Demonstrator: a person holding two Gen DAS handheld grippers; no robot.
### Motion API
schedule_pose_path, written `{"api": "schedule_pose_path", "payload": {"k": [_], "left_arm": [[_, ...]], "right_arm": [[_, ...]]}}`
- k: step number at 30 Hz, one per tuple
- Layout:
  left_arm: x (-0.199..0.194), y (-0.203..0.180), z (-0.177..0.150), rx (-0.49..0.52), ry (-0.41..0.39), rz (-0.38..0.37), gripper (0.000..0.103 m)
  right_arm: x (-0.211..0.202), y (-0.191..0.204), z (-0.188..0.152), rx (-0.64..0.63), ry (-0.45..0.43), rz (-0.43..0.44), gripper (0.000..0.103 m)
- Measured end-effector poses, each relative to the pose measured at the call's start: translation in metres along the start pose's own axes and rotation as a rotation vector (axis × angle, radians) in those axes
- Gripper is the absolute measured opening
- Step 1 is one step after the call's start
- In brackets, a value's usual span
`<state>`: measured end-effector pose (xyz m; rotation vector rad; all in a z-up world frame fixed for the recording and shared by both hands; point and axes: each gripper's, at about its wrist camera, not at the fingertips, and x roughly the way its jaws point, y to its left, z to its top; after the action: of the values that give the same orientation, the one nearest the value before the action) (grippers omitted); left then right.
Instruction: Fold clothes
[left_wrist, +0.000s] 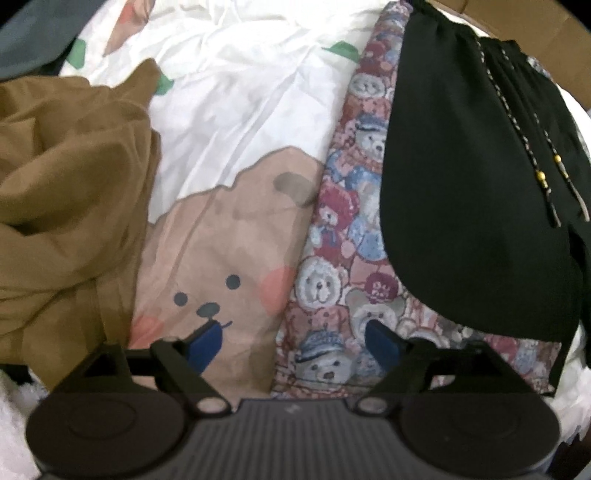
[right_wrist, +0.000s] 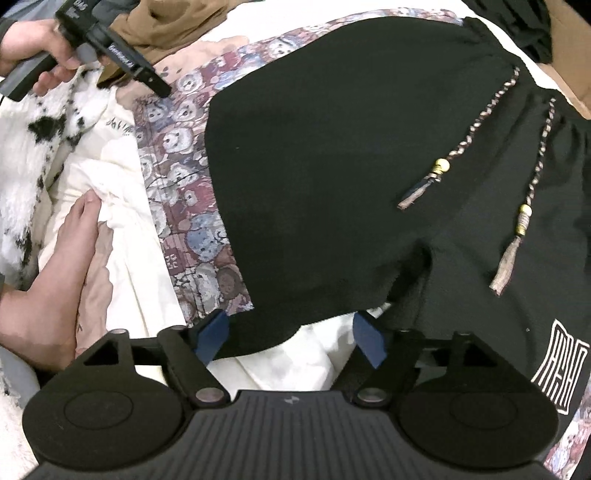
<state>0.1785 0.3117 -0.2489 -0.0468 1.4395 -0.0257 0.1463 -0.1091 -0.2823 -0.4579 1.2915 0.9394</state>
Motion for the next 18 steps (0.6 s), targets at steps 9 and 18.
{"api": "schedule_pose_path", "payload": {"k": [9,18], "left_arm": [[0.003,-0.032,0.019,-0.048,-0.051,0.027,0.1],[0.0,-0.048,0.018,-0.052,-0.021,0.004,0.101]], "right_arm": [[-0.025,-0.011,-0.007,0.062,-0.072,-0.012,0.09],[-0.041,-0.011,-0.023,0.077,-0.095,-0.01,0.09]]}}
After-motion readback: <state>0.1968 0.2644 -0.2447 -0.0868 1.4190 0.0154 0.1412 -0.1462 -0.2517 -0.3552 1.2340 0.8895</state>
